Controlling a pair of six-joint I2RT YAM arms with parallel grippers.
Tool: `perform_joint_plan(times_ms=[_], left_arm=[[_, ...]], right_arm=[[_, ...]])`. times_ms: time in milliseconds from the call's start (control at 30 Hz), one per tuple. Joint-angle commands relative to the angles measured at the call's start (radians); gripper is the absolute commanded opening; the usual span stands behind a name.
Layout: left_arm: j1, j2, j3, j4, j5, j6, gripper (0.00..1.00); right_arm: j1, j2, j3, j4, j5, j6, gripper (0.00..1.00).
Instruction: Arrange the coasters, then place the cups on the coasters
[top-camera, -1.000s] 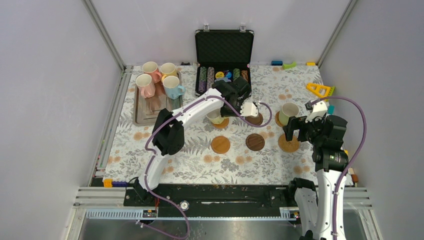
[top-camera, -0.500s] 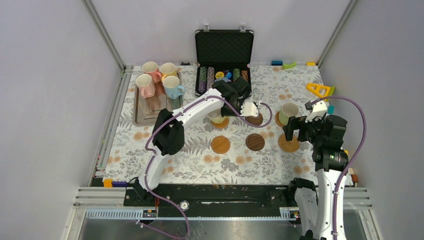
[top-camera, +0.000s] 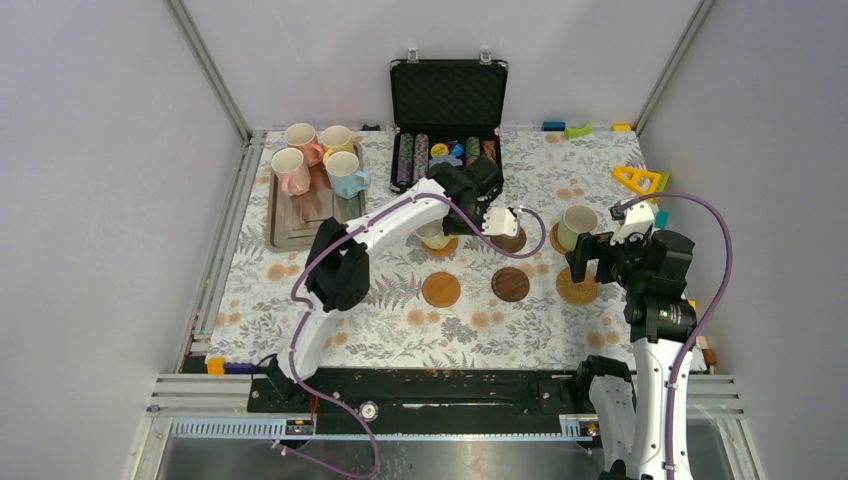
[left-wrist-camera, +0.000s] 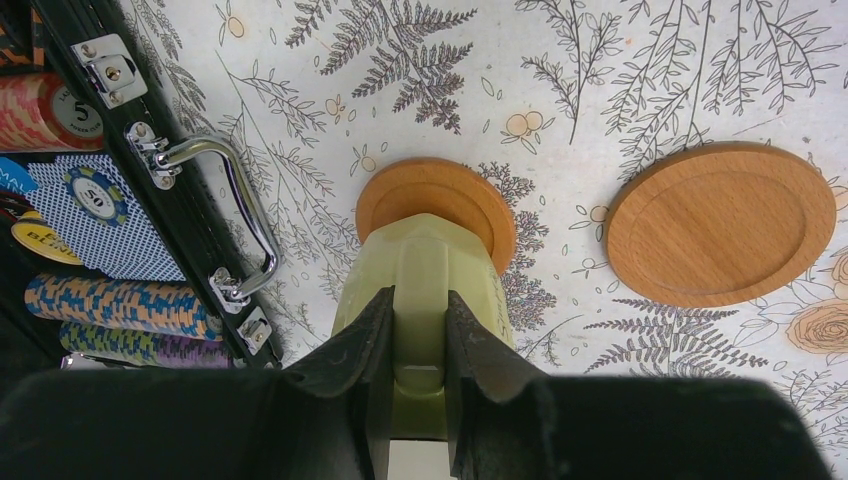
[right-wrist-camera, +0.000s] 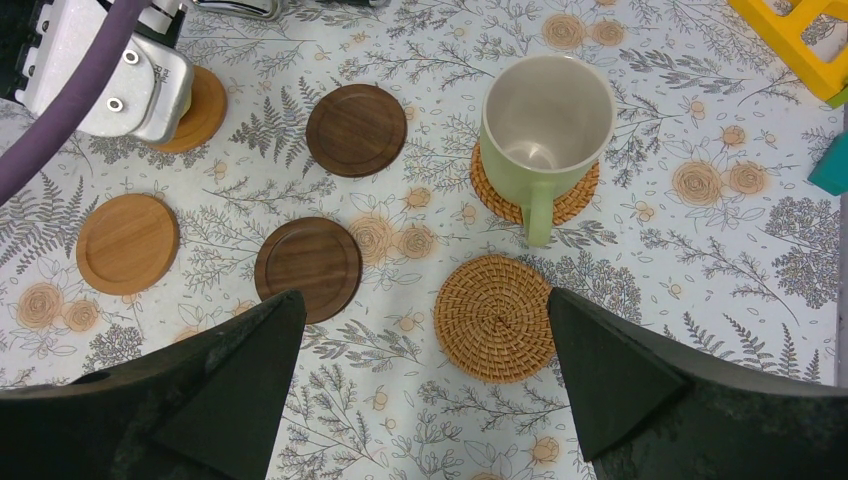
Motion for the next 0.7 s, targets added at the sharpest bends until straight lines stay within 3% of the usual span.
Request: perform_joint_plan(times_ms=[0, 300, 500, 667], left_arm=[[-0.007, -0.023, 0.018, 0.030, -0.038, 0.025, 0.08], [-0.007, -0.015, 0.017, 0.030, -0.038, 0.026, 0.16], [-0.009, -0.016, 0.016, 0.029, -0.039, 0.022, 0.31], [-0.009, -0.015, 0.015, 0.030, -0.041, 0.023, 0.36]], right_arm=[[-0.001, -0.003, -0.002, 0.035, -0.003, -0.009, 1.00], [-0.001, -0.004, -0.003, 0.036, -0.006, -0.011, 1.00], [-0.001, -0.004, -0.002, 0.036, -0.008, -0.013, 1.00], [-0.001, -0.007, -0.004, 0.035, -0.009, -0.012, 1.00]])
